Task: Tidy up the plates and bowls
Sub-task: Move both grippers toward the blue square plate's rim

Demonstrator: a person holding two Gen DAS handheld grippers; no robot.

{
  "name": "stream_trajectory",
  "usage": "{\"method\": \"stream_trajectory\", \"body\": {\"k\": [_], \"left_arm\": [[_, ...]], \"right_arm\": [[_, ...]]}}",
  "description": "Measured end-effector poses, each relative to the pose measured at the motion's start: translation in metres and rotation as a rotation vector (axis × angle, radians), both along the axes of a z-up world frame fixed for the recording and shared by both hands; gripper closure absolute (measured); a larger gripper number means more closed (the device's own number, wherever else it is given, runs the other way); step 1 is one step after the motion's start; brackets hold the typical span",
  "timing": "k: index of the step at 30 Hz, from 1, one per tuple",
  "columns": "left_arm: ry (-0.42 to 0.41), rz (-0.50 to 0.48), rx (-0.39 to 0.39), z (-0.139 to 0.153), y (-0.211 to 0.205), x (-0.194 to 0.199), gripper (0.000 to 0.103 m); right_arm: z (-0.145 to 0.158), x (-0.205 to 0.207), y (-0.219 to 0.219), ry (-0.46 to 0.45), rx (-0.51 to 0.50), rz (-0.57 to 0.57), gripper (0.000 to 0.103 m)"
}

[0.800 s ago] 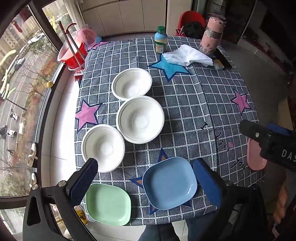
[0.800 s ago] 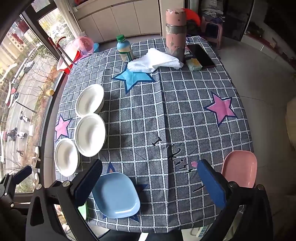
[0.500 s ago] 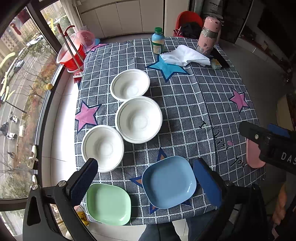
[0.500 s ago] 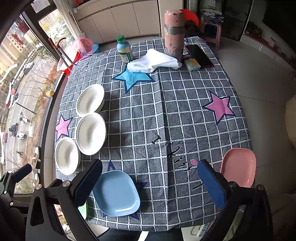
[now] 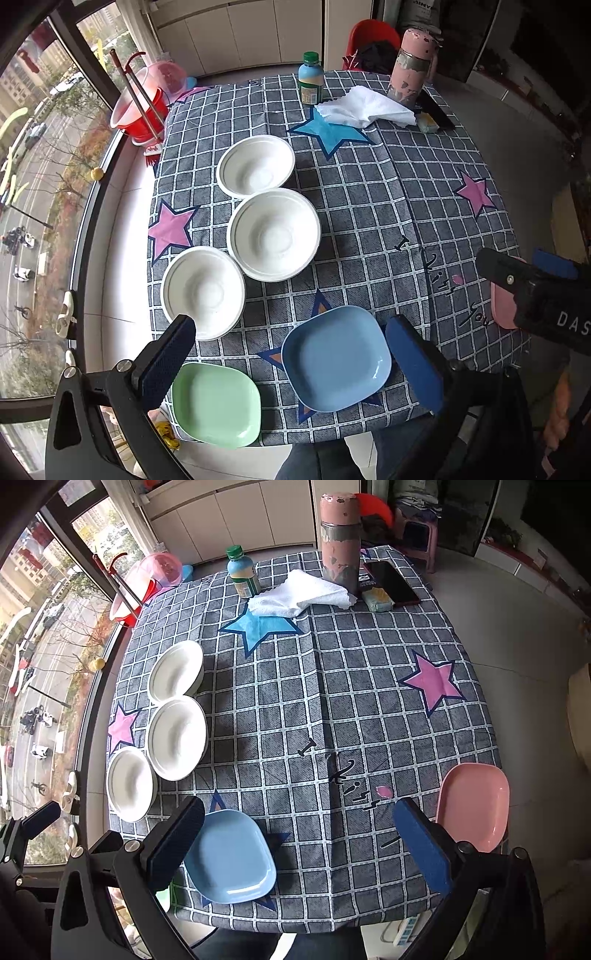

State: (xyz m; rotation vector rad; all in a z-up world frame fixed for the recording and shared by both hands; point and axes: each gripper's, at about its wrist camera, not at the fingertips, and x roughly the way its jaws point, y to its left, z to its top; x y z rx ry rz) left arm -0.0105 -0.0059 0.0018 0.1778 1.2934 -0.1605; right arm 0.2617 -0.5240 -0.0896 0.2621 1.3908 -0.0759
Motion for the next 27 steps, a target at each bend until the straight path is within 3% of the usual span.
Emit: {"method": "stream_trajectory", "body": {"k": [8, 14, 27], "left_arm": [[0.041, 0.001, 0.025, -0.004, 0.004, 0.002, 0.000], [0.017, 0.009, 0.031, -0.015, 0.007, 0.000, 0.000], [0.101, 0.024, 0.089, -0.036, 0.012, -0.004, 0.000]], "right_arm": [[-0.015, 0.003, 0.004, 0.017, 0.003, 0.016, 0.000], [-0.028, 0.004, 0.009, 0.038, 0.004, 0.038, 0.000], [-0.061, -0.003, 0.021, 0.114, 0.005, 0.076, 0.000]]}}
